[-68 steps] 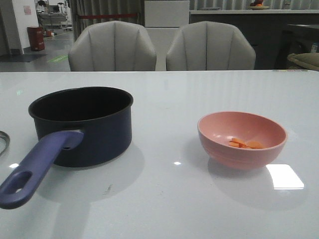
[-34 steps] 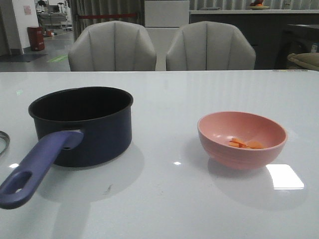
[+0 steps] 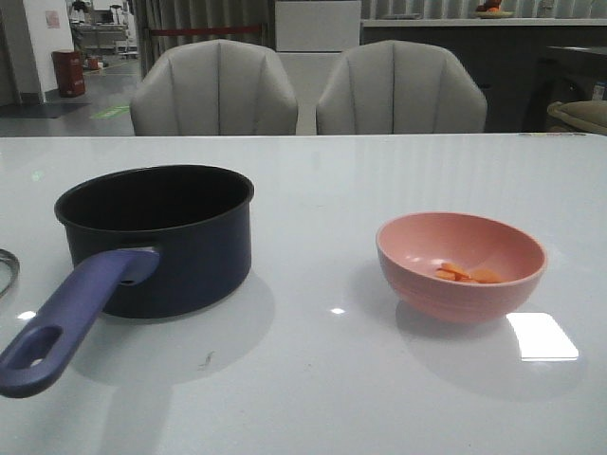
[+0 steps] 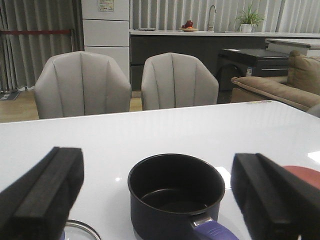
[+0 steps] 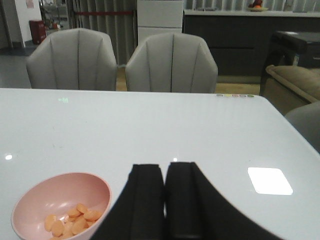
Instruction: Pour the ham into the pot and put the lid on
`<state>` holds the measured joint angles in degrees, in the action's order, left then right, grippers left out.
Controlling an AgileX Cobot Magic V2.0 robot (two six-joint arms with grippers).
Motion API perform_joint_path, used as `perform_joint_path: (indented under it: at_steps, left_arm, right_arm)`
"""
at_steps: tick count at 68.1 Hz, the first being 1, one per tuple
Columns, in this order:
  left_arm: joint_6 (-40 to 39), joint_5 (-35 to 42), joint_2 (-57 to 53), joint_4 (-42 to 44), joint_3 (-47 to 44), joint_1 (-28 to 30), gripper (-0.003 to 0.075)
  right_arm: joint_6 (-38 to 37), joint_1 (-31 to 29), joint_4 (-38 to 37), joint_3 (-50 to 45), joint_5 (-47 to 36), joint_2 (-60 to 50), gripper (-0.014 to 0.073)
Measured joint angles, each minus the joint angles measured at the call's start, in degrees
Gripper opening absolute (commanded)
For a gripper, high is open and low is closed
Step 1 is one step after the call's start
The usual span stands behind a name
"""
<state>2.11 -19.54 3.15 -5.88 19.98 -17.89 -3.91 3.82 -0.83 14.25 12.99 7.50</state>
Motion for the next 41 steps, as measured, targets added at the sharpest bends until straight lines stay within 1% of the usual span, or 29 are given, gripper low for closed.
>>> perform_joint_path:
  at_steps: [1,7,23,27,33,34,35,36,39,40,41]
  left_arm:
    - [0.0,0.0,0.0,0.0,0.0,0.0,0.0636]
    - [0.0,0.0,0.0,0.0,0.0,0.0,0.0636]
    - [0.0,0.0,0.0,0.0,0.0,0.0,0.0636]
    - [0.0,0.0,0.0,0.0,0.0,0.0,0.0636]
    - [0.0,-0.1,0.0,0.0,0.0,0.0,0.0636]
    - [0.0,-0.1,0.0,0.0,0.0,0.0,0.0636]
    - [0.0,-0.1,0.0,0.0,0.0,0.0,0.0636]
    - [0.0,-0.1,0.0,0.0,0.0,0.0,0.0636]
    - [0.0,-0.1,0.0,0.0,0.0,0.0,0.0636]
    - [0.0,-0.1,0.0,0.0,0.0,0.0,0.0636]
    - [0.0,-0.1,0.0,0.0,0.0,0.0,0.0636]
  right_arm:
    - [0.0,0.0,0.0,1.4,0.9,1.2,0.0162]
    - [0.0,0.0,0.0,2.9,2.2,3.8,0.0162]
    - [0.0,0.0,0.0,2.9,3.1,5.9,0.0162]
    - [0.0,0.0,0.0,2.9,3.1,6.3,0.0178]
    - [0.0,0.0,0.0,3.6,3.4,8.0,0.0276]
    - [0.0,0.0,0.0,3.9,3.4,8.6,0.0318]
    - [0.0,0.0,0.0,4.0,3.5,8.8,0.0318]
    - [0.0,0.0,0.0,4.3,3.7,9.5,0.0363]
    - [0.0,0.0,0.0,5.1,3.9,11.2,0.0412]
    - [0.0,0.0,0.0,5.5,4.2,12.2,0.0447]
    - [0.0,0.0,0.0,5.5,4.2,12.2,0.0447]
